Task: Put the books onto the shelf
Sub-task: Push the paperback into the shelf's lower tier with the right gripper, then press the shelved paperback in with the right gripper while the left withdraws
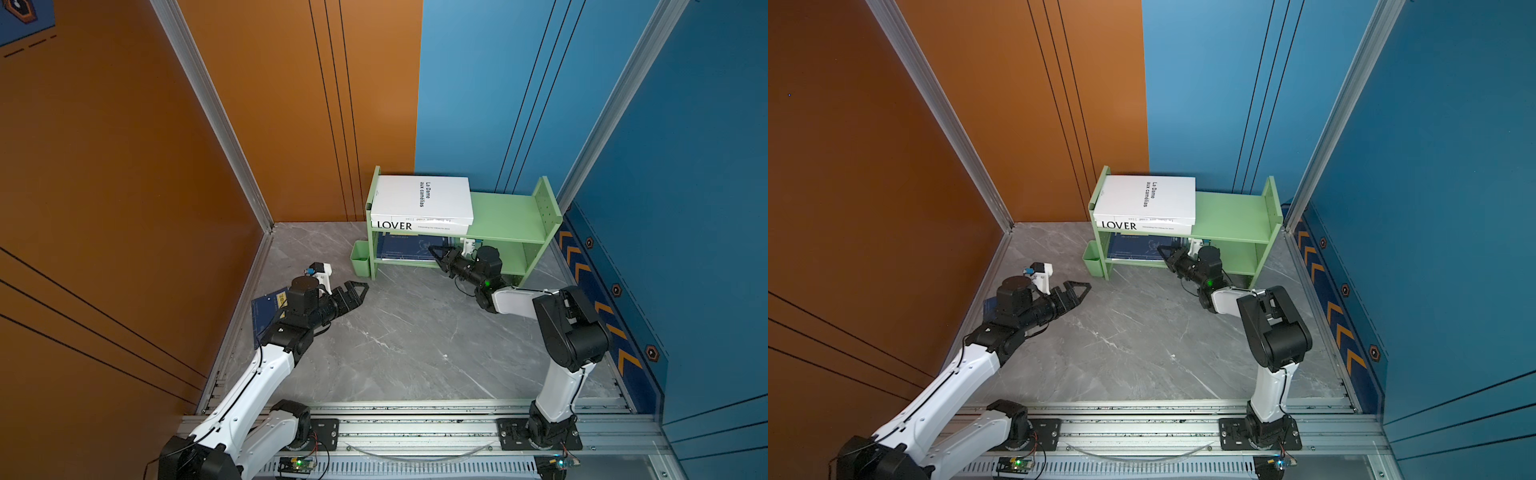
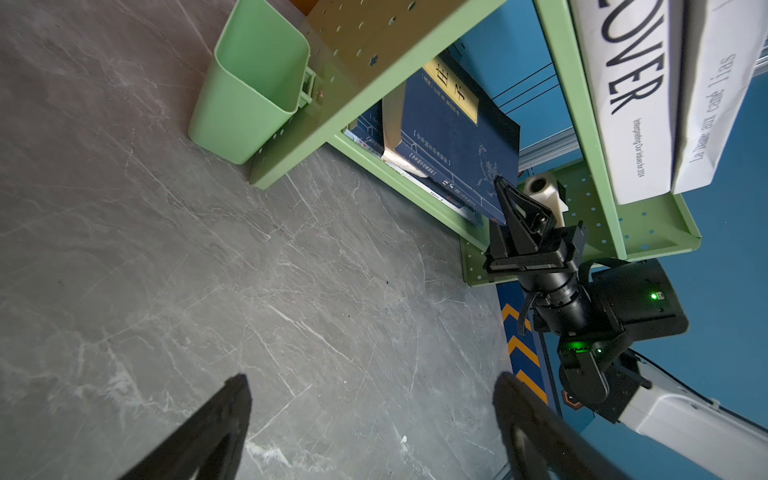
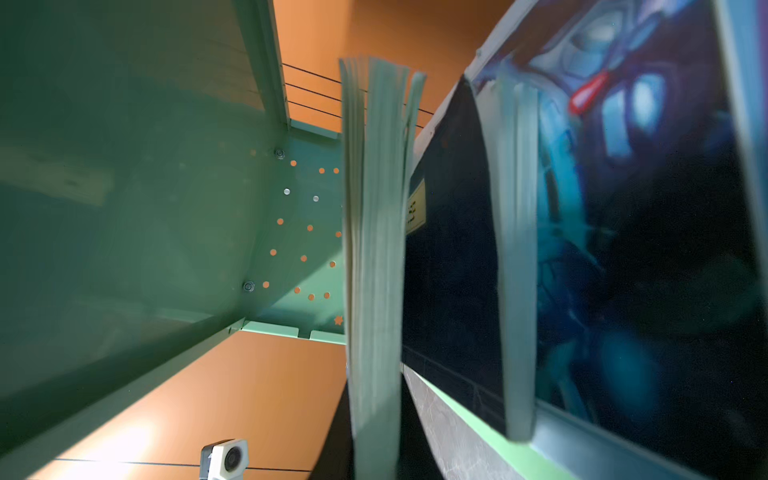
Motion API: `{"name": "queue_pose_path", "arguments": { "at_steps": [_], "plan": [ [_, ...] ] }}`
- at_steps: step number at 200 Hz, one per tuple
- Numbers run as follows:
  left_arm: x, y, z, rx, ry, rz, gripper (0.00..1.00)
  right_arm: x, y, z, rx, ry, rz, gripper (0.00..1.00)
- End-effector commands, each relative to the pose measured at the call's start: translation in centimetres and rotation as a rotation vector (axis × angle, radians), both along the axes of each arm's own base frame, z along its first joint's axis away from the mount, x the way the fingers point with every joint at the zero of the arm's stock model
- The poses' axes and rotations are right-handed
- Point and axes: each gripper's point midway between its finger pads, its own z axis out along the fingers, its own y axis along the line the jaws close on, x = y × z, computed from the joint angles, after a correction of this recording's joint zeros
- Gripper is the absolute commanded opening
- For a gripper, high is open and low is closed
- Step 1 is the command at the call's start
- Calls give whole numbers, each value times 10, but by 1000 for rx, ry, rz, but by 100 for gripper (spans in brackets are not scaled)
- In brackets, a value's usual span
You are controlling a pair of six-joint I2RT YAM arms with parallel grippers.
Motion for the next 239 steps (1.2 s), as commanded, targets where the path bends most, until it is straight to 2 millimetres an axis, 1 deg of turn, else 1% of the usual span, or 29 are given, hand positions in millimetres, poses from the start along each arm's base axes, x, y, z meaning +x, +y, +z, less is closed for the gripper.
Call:
{"name": "queue_pose_path", "arguments": {
  "at_steps": [1, 24, 62, 78, 111, 137, 156, 161, 172, 185, 201, 239],
  "plan": [
    [-2, -1, -2, 13, -7, -15, 92, 5, 12, 34, 11, -125, 40, 0],
    [-1, 0, -2, 17, -4, -13, 92, 9, 18, 23, -28, -99, 50, 0],
    [-2, 0, -2, 23, 2, -15, 92, 15, 26, 12, -72, -81, 59, 0],
    [-2, 1, -4, 24, 7, -14, 92, 17, 28, 11, -82, -80, 62, 0],
    [-3, 2, -5, 29, 10, -8, 92, 22, 27, 5, -119, -68, 49, 1],
    [-3, 2, -5, 30, 14, -7, 92, 25, 26, 3, -139, -62, 44, 1],
    [-3, 2, -7, 30, 17, -6, 92, 26, 26, 2, -149, -57, 44, 5],
    [-2, 2, -6, 31, 17, -6, 92, 26, 26, 1, -151, -55, 44, 7],
    [-2, 3, -7, 32, 19, -3, 92, 27, 25, -1, -159, -50, 40, 17],
    [-1, 2, -8, 32, 22, -5, 92, 27, 24, -3, -168, -46, 35, 21],
    [0, 2, -9, 32, 26, -5, 92, 27, 21, -5, -174, -40, 25, 29],
    [1, 1, -12, 29, 34, -7, 92, 26, 13, -9, -220, -29, -7, 31]
  ]
}}
